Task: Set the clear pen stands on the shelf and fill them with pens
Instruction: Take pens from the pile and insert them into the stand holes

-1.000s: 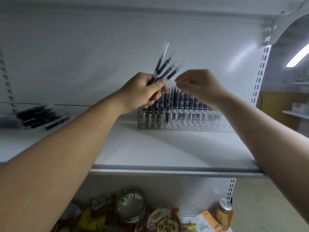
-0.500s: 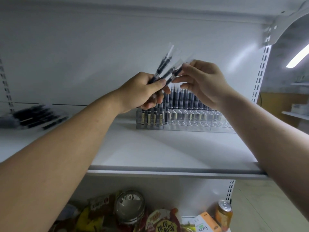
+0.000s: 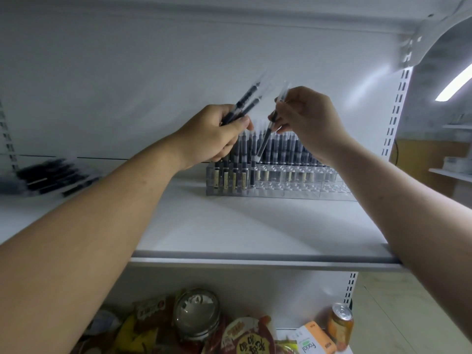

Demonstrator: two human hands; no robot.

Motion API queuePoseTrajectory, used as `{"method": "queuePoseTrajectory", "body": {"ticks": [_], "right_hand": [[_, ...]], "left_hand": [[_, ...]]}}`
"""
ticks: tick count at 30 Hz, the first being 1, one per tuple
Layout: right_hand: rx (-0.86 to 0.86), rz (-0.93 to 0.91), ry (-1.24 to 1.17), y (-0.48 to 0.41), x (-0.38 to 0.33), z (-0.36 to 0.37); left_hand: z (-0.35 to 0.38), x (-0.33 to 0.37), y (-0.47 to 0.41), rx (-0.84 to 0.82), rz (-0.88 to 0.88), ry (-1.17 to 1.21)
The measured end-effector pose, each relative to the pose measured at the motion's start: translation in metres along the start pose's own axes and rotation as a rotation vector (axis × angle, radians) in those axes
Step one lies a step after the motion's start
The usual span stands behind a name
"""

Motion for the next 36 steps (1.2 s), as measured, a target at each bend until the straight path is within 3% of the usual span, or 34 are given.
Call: {"method": "queuePoseTrajectory", "body": {"ticks": [7,17,26,36], "right_hand": [[-0.095,-0.009,0.116,0.004,-0.003,0.008],[-0.299,0.005,0.296,0.011,-0.003,0.019],[-0.337,-0.009,0.278,0.013,-0.005,0.024],[-0.301,0.151,0.338,0.009,0.001,0.021]], "left_hand": [[-0.001,0.0,-0.001,-0.02,-0.035,0.118],[0.001,0.001,0.0,0.014,-0.045,0.087],[0.0,0.0,-0.001,0.009,-0.048,0.069],[-0.001,0.0,-0.002,0.042,-0.023,0.042]]}}
Point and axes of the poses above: each hand's wrist, its own y-axis away from the middle knuckle, its own z-axis out of the palm, x = y × z, the point moved 1 cm from there along -y, towards the middle knuckle, and after that the axes turned 8 degrees about -y, right-handed, at the moved point
